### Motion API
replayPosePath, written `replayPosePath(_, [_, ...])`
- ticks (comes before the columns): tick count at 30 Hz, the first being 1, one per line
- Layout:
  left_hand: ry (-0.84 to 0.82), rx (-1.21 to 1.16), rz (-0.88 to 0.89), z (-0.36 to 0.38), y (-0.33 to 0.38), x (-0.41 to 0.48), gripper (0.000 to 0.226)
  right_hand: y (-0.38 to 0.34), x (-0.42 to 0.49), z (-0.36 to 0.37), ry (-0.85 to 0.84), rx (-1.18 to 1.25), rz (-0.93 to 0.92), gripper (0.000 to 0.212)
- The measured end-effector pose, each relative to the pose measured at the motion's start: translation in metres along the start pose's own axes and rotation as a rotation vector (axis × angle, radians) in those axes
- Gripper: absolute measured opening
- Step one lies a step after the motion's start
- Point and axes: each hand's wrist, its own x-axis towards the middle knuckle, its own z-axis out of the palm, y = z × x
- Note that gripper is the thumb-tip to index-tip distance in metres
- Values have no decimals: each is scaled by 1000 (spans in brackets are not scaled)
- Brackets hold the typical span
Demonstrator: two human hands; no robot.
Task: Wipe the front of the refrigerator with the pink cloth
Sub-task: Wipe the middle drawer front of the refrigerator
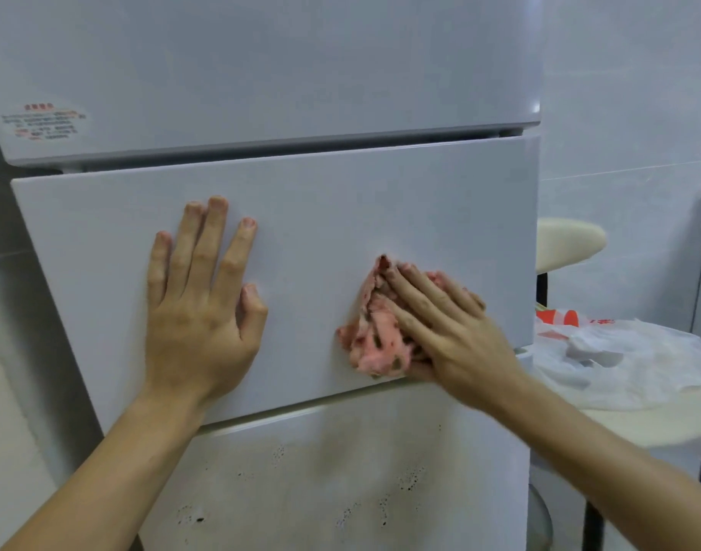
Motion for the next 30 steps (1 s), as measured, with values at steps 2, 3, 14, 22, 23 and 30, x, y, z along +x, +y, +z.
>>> replayPosePath(2, [-42, -15, -1, -6, -3, 1, 64, 28, 13, 1, 88, -87, 35, 64])
replayPosePath(3, [-70, -31, 5, -10, -6, 2, 65, 40, 27, 0, 159, -102, 133, 61])
replayPosePath(14, [-29, 52, -37, -21, -49, -18, 62, 12, 82, 2, 330, 269, 685, 72])
replayPosePath(22, [45, 40, -45, -15, -45, -18, 62, -77, 24, 20, 81, 35, -41, 60])
replayPosePath(23, [39, 35, -49, -16, -45, -18, 62, -71, 23, 19, 61, 23, -119, 61])
replayPosePath(30, [-26, 41, -24, -26, -56, -19, 60, 8, 82, -5, 321, -57, 144, 54])
